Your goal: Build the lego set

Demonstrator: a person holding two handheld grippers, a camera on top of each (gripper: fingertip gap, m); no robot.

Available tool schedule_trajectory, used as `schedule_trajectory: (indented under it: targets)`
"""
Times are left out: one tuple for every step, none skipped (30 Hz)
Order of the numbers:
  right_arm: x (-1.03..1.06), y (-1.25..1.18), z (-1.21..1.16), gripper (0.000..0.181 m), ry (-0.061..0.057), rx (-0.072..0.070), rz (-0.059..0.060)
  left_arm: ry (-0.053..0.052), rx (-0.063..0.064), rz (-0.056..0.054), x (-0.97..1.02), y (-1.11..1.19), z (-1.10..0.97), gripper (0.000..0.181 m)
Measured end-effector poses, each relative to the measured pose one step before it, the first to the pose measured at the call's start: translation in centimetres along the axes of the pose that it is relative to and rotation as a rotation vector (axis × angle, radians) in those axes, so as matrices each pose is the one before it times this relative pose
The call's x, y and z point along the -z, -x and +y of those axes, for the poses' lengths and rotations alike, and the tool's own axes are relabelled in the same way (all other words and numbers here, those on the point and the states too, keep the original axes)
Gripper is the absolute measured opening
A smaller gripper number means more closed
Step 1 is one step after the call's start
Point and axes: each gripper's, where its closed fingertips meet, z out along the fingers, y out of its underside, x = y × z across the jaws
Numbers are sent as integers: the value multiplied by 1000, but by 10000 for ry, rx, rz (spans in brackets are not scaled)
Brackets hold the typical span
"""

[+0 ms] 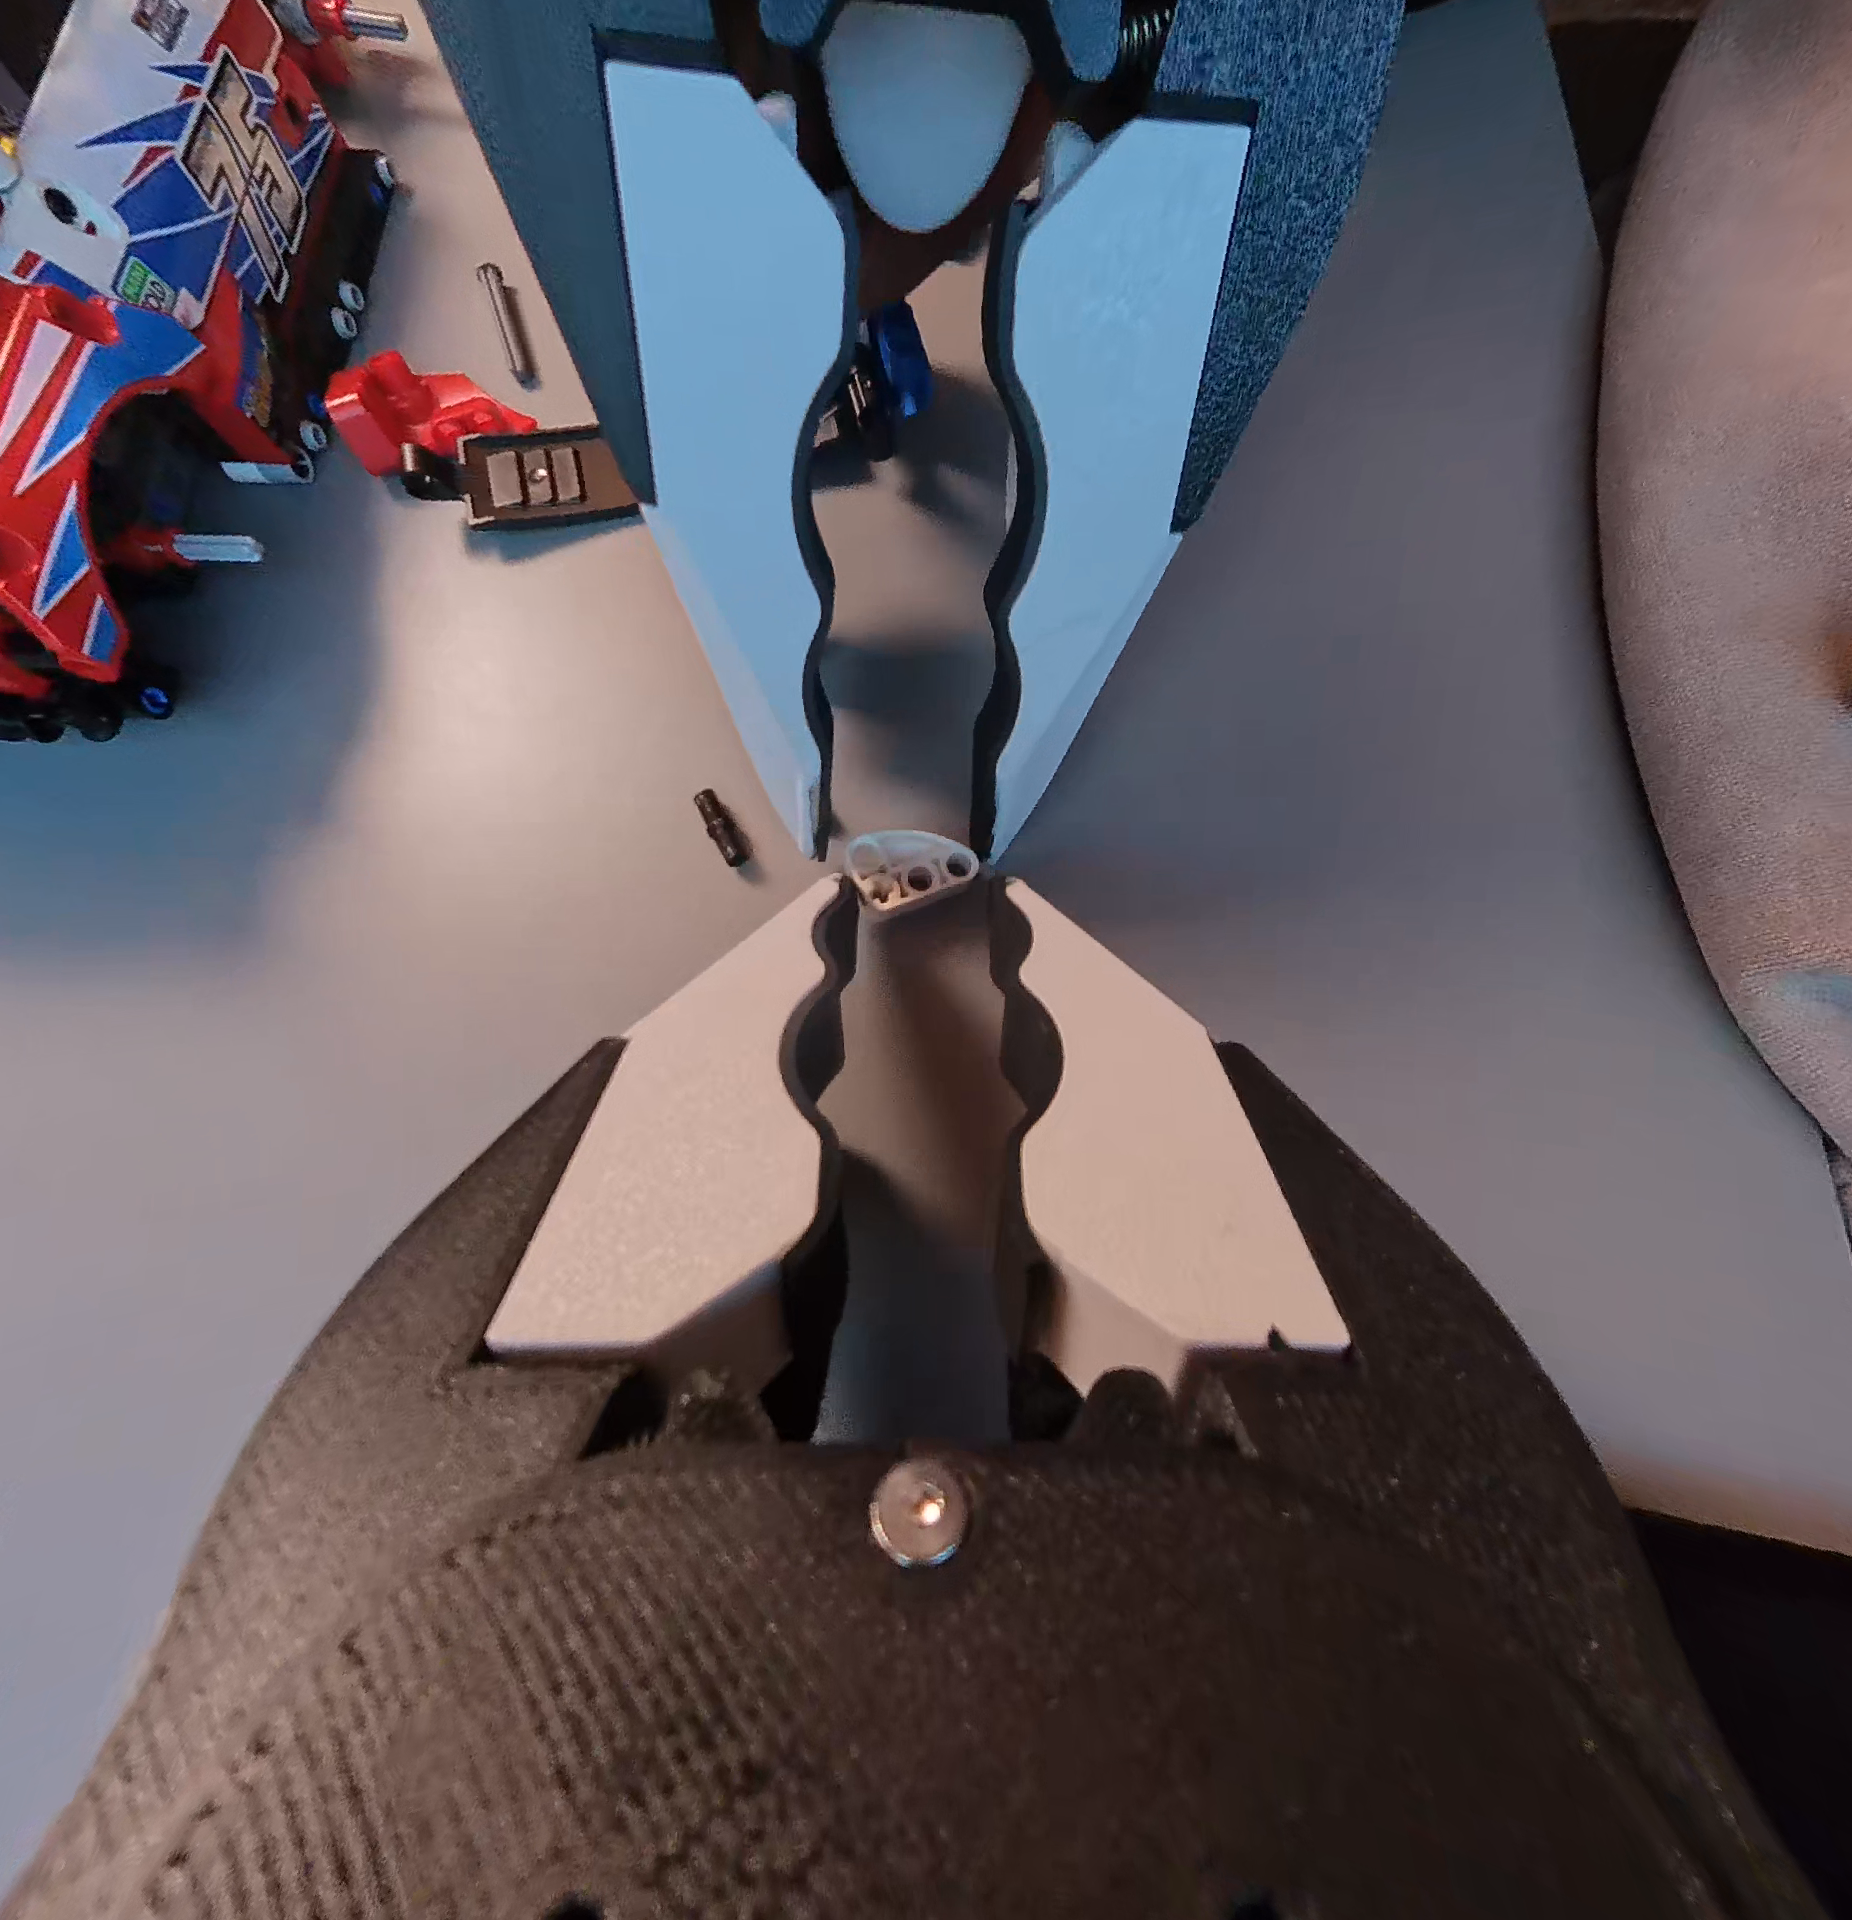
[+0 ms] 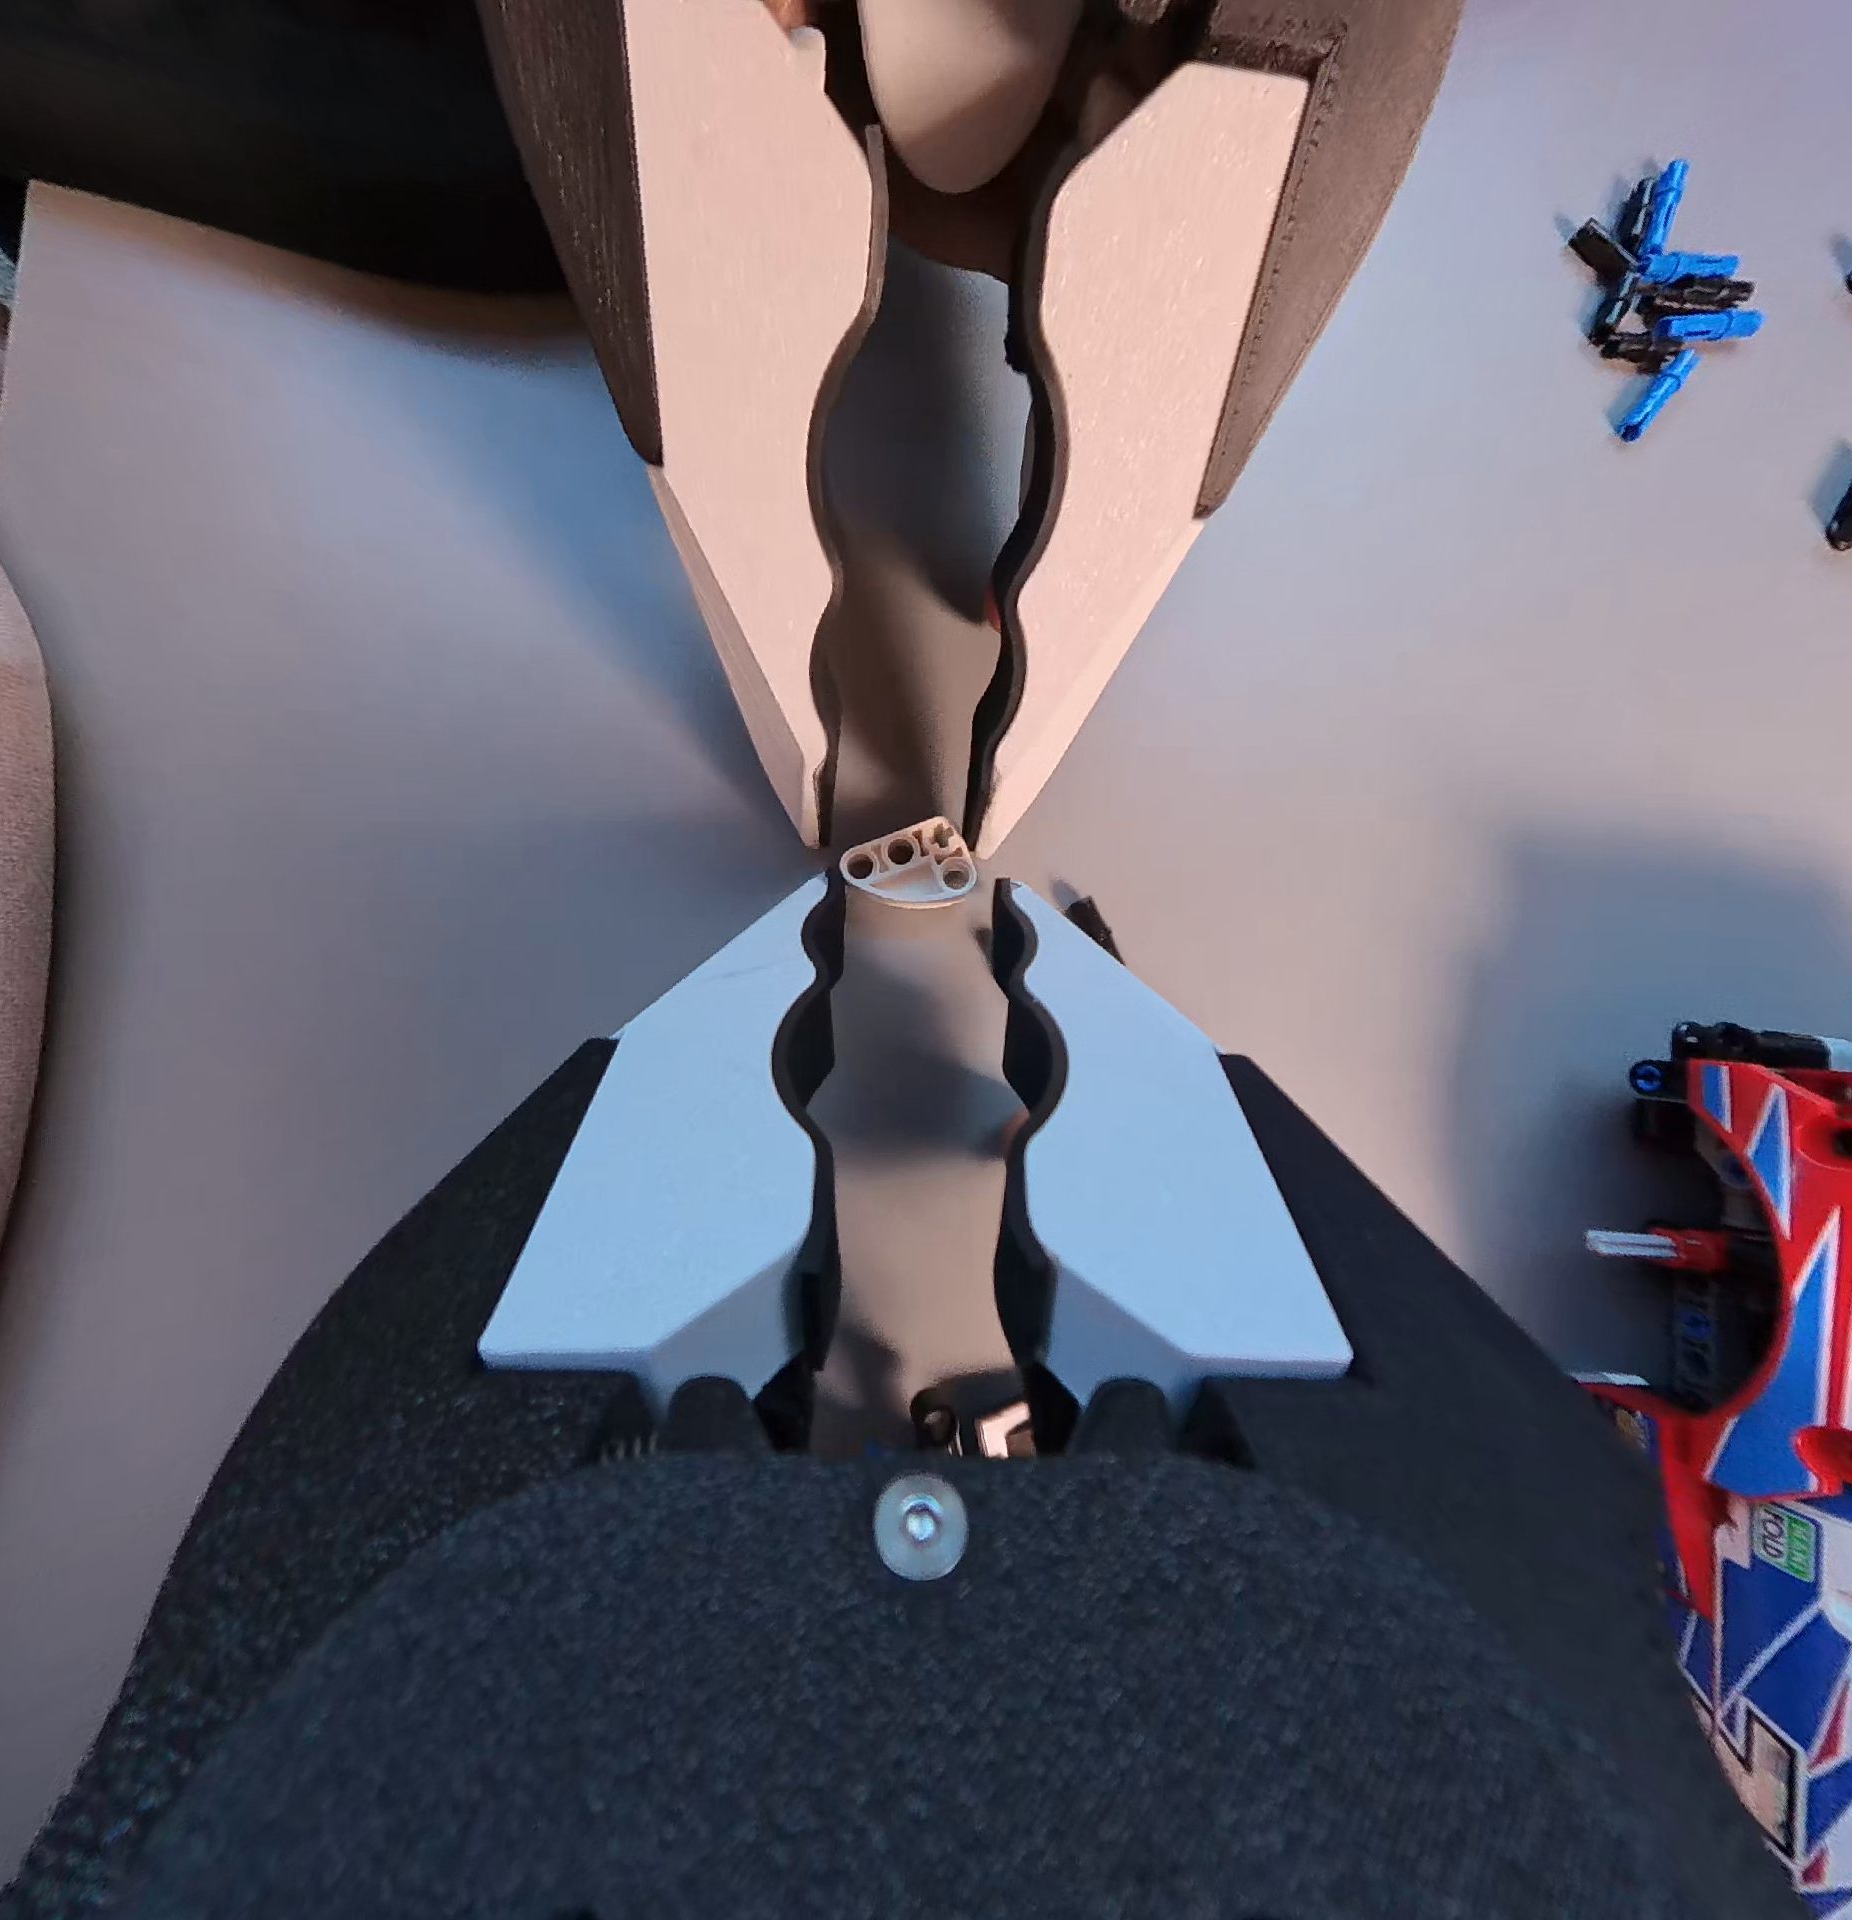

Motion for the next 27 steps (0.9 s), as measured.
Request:
schedule_trajectory:
  targets:
    - [-64, -39, -69, 26, 3, -10, 45, -48, 53, 22, 153, 34, -27, 23]
    - [-47, -64, -28, 25, 14, 23, 58, -32, 61, -1, 146, 73, 18, 23]
    - [-41, -59, -9, 23, 3, 43, 43, 2, 51, -22, 114, 106, 81, 23]
    - [-8, -55, 0, 21, -6, 48, 26, 27, 25, -34, 95, 114, 109, 23]
    - [11, -58, 52, 19, 5, 43, 13, 33, 10, -21, 85, 80, 118, 23]
    - [56, -58, 82, 16, 3, 44, -1, 30, 18, -3, 76, 50, 121, 23]
    - [74, -116, 108, 14, 3, 46, 27, 23, 31, 13, 70, 41, 111, 23]
    - [83, -205, 190, 12, 34, 61, 72, 24, 34, 40, 68, -9, 123, 22]
    - [127, -310, 184, 11, 27, 51, 135, -2, 24, 33, 67, -5, 62, 21]
    - [163, -254, 140, 11, 7, 2, 86, -34, 12, 28, 66, -21, -31, 20]
    - [181, -105, 72, 12, -24, -55, -5, -33, -1, -5, 67, 8, -43, 19]
    - [173, 37, -6, 13, -69, -51, -87, -18, -11, -57, 61, 87, -39, 19]
    - [157, 79, -37, 15, -76, -27, -80, 1, -16, -78, 48, 111, -10, 20]
    - [96, 126, -36, 17, -47, -9, -81, 14, -16, -103, 37, 169, 30, 21]
    - [22, 124, -97, 18, -55, 14, -53, 13, -15, -123, 9, 209, 31, 22]
    - [-71, 150, -155, 18, -59, 37, -26, 4, -16, -125, -24, 226, 21, 24]
    - [-157, 162, -149, 18, -14, 45, -12, 1, -22, -117, -77, 208, 11, 26]
    - [-227, 89, -173, 19, 1, 63, 58, 13, -33, -65, -134, 111, 21, 28]
    - [-274, -11, -94, 18, 54, 77, 121, 36, -50, 25, -170, -65, 41, 29]
    - [-292, -121, 15, 18, 110, 77, 165, 60, -62, 69, -178, -169, 87, 29]
    - [-224, -147, -41, 14, 30, 55, 146, 35, -45, 74, -120, -168, 42, 29]
    - [-86, 37, -52, 10, -8, -6, -16, -18, -25, 38, 1, -93, -44, 27]
    - [22, -12, 21, 9, 0, -78, -41, 30, -52, -42, 38, 29, 25, 27]
    - [89, 24, 75, 9, -11, -250, -157, 18, -81, -95, 59, 90, 5, 27]
    - [185, 63, -119, 9, -187, -512, -304, -51, -107, -24, 67, -37, -98, 28]
    - [272, 116, -305, 8, -346, -786, -463, -151, -139, 54, 96, -205, -307, 29]
    - [366, 214, -369, 8, -394, -933, -626, -221, -165, -21, 120, -128, -487, 29]
